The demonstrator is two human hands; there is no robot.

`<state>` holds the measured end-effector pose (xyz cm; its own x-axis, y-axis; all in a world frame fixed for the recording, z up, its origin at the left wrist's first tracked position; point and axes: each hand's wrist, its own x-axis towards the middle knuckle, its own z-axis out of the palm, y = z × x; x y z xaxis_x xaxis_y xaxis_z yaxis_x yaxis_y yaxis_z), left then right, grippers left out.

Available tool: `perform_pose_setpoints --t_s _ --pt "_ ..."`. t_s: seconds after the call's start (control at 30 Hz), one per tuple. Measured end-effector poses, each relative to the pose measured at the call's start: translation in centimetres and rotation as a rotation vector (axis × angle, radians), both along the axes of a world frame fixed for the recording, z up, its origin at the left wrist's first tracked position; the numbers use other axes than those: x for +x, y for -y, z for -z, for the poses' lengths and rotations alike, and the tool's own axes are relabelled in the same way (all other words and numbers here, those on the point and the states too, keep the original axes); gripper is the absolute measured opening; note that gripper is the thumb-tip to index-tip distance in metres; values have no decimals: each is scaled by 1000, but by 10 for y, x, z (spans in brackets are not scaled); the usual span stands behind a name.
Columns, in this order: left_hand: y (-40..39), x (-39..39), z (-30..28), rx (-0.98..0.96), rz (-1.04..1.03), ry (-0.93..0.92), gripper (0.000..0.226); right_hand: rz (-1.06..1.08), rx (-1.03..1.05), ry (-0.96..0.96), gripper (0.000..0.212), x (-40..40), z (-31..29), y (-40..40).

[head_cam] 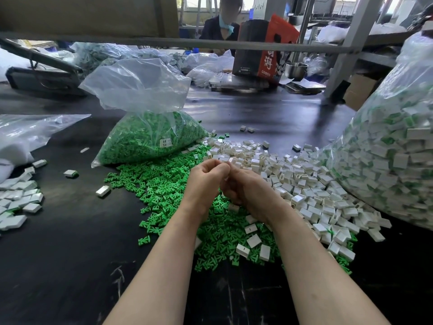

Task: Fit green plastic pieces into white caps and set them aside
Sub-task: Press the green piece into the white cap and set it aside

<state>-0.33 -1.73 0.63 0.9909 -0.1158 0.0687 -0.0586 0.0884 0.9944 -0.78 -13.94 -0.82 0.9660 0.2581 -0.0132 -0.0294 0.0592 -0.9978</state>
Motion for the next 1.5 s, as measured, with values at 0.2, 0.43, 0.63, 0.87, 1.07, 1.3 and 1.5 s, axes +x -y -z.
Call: perform_pose_setpoints --t_s 0.2,0.43,0.63,0.87,1.07,1.3,1.5 --pt "3 1 2 -44 5 -26 19 25 -17 -48 83 0 -2 -1" --pt "5 0 1 -89 23 -13 22 22 71 -63 47 2 2 1" --pt "5 0 3 -111 31 -2 22 2 73 -39 43 0 2 4" --pt "5 1 6 -111 43 7 22 -5 80 -37 45 0 1 4" --pt "4 0 5 -111 55 11 21 -6 62 -46 42 -1 -1 3" --pt "2 0 5 -102 66 9 21 4 31 -26 46 -3 -2 1" --pt "0 2 6 -100 68 -11 24 11 21 -29 53 -2 -2 -3"
